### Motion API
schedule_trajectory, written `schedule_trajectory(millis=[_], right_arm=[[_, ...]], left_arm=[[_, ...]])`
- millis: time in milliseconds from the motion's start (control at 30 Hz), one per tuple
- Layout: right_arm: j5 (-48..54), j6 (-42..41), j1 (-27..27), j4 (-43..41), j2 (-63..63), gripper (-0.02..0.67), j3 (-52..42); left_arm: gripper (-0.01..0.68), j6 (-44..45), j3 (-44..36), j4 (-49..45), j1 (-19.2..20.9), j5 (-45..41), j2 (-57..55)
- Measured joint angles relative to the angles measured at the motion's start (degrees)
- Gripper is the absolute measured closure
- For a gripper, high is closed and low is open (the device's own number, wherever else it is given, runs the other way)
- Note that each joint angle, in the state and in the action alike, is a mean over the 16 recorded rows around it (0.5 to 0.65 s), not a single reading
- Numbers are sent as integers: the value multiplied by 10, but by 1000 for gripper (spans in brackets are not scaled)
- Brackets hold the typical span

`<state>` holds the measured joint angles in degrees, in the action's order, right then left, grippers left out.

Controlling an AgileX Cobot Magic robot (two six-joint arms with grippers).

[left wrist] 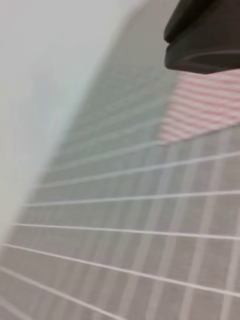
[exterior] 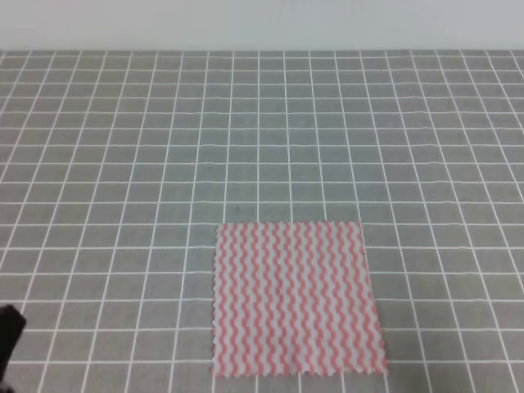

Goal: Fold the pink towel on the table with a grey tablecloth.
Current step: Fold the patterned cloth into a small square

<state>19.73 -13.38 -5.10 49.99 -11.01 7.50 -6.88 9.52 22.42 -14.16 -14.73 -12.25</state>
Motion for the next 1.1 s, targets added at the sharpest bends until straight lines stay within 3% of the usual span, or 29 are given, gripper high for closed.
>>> schedule_trajectory(millis=[300, 567, 1100], right_arm=[[134, -3, 0, -42, -175, 665, 93], [195, -17, -17, -44, -303, 665, 150], [93, 50, -250, -71, -517, 640, 216]], left_arm=[[675, 110, 88, 33, 0, -105, -161], [675, 231, 105, 102, 0, -111, -229], [675, 313, 105, 161, 0, -94, -254]])
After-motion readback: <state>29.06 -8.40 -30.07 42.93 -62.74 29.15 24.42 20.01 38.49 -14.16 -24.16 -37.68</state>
